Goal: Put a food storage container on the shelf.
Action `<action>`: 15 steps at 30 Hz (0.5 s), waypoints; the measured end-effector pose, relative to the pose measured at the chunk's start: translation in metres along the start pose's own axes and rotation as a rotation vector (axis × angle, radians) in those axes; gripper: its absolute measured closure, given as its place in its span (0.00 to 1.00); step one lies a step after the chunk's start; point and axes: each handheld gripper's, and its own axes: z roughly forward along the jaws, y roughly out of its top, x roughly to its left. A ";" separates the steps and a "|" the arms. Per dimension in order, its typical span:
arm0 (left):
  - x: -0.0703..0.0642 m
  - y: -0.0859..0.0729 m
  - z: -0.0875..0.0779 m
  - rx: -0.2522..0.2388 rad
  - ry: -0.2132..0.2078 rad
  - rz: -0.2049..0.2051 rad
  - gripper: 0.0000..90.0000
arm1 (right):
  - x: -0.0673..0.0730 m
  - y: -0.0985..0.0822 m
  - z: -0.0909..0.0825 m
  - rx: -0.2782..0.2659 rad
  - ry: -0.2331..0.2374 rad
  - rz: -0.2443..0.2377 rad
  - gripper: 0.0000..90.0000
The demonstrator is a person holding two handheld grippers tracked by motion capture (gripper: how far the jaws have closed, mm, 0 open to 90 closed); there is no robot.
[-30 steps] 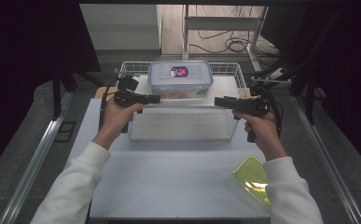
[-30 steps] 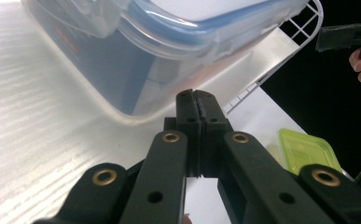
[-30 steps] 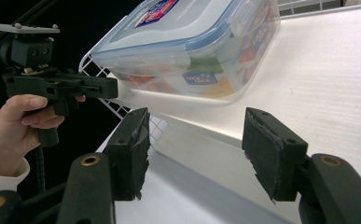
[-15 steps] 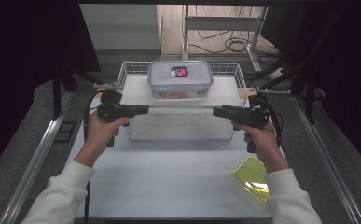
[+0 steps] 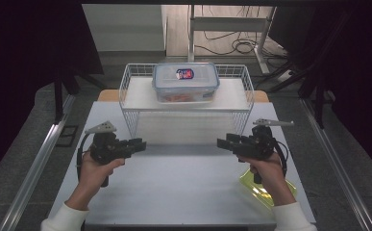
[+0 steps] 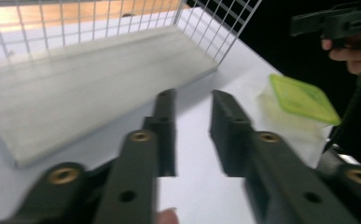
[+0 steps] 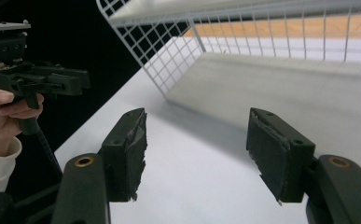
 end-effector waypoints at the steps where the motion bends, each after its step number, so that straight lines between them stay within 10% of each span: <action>1: -0.001 -0.005 0.000 0.004 0.010 0.001 0.64 | 0.000 -0.005 0.000 0.004 -0.004 0.000 0.42; 15: -0.004 -0.053 0.005 0.115 0.020 -0.005 0.29 | -0.004 -0.062 0.000 0.076 -0.044 -0.037 0.39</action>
